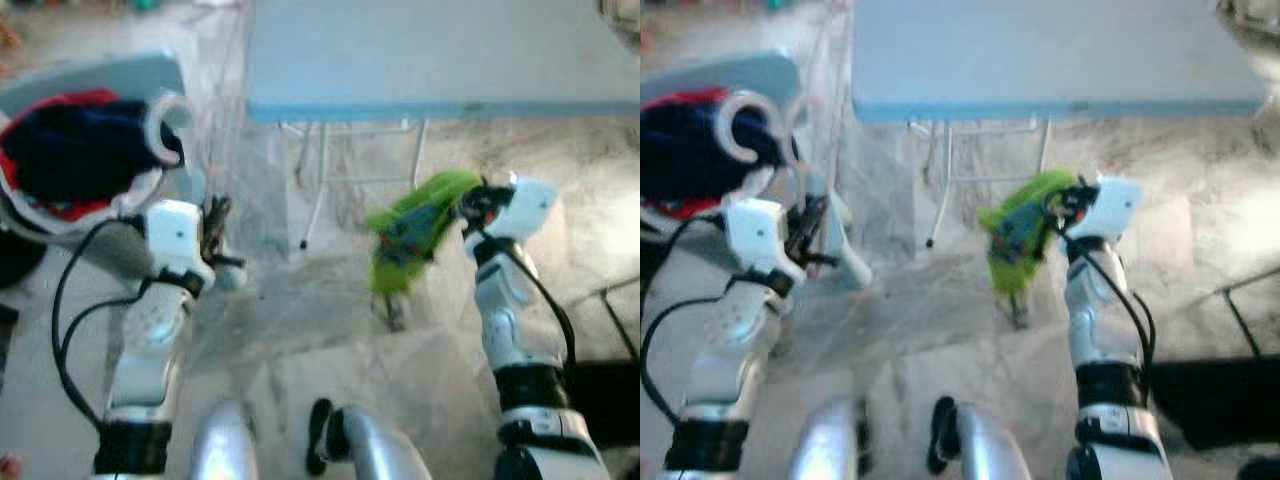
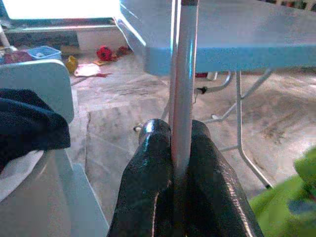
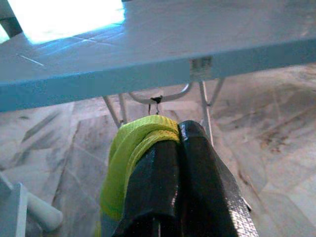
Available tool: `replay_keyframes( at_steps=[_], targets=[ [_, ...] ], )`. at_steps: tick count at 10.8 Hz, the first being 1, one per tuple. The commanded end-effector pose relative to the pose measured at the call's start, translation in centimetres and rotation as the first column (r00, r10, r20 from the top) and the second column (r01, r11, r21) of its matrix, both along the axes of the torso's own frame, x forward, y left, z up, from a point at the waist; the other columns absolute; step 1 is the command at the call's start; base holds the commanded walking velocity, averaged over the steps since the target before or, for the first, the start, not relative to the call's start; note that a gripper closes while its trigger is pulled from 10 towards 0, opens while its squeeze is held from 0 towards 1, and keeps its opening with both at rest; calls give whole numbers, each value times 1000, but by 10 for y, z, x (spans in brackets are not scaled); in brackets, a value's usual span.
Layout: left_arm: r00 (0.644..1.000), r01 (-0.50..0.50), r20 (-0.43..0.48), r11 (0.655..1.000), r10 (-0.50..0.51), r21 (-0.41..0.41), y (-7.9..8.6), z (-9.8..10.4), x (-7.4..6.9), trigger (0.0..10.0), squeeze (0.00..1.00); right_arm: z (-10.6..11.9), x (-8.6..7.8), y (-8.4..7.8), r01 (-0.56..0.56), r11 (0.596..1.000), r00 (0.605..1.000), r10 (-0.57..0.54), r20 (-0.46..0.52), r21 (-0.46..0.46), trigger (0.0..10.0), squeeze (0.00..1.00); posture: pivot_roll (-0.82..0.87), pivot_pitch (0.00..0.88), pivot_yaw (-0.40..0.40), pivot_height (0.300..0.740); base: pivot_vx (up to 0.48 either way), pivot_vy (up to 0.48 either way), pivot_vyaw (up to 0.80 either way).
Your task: Hang hanger
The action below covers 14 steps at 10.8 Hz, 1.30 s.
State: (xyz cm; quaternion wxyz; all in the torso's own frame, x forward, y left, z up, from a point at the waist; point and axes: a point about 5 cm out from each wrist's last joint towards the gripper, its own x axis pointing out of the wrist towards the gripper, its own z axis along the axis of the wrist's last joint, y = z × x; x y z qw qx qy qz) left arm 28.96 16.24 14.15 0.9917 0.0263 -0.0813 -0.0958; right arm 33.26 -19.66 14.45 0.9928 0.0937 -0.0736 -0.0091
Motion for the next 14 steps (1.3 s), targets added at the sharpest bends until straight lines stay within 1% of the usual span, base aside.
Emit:
replay_keyframes(
  at_steps=[1,2,3,4,5,6,7,8,9,10,11,12,14],
  targets=[
    [1000,-16,-6,1000,17,9,7,-2,-1,10000,0,5,-1,1,-11,1000,1000,11,21,2,10000,0,77,229,-70,740,281,-356,0],
    [1000,-19,-13,1000,19,23,8,-6,-2,10000,0,2,-2,-2,-10,999,1000,10,10,-40,10000,0,81,216,-72,740,281,-386,0],
    [999,-26,-40,999,28,36,11,-16,-4,10000,0,-8,-6,-5,-12,998,1000,12,-15,-62,10000,0,84,189,-74,740,285,-382,0],
    [996,-41,-82,998,45,49,17,-30,-7,10000,0,-25,-13,-11,-1,998,998,-4,-70,-66,10000,0,84,156,-73,740,285,-382,0],
    [991,-68,-114,996,74,54,21,-40,-8,10000,0,-39,-19,-13,-4,997,993,-5,-116,-73,10000,0,94,111,-70,740,0,0,0],
    [984,-115,-136,993,115,14,27,-48,-10,10000,0,-52,-26,-11,-12,999,988,5,-153,-40,10000,0,95,74,-67,740,0,0,0],
    [978,-149,-146,989,147,3,31,-50,-10,10000,0,-55,-30,-8,4,996,989,-17,-146,-90,10000,0,86,39,-61,740,0,0,0],
    [980,-154,-134,987,149,-34,30,-47,-9,10000,0,-58,-33,2,-51,996,989,40,-142,-73,10000,0,82,23,-56,740,0,0,0],
    [984,-160,-79,987,158,-28,28,-40,-8,10000,0,-60,-34,10,-64,995,989,53,-137,-74,10000,0,77,11,-41,740,0,0,0],
    [985,-159,-65,987,158,-22,24,-38,-3,10000,0,-61,-32,19,-60,988,993,44,-111,-143,10000,0,67,0,-29,740,0,0,0],
    [988,-144,-61,989,143,-17,19,-38,-1,10000,0,-61,-30,26,-113,985,989,99,-114,-127,10000,0,68,0,-29,740,0,0,0],
    [991,-120,-53,993,120,-7,16,-37,0,10000,0,-57,-28,26,-125,982,990,113,-90,-141,10000,0,67,5,-25,740,0,0,0],
    [991,-120,-64,992,118,-27,15,-42,-6,10000,0,-58,-29,14,-81,989,994,70,-88,-125,10000,0,76,34,-39,740,126,0,0]
  ],
)
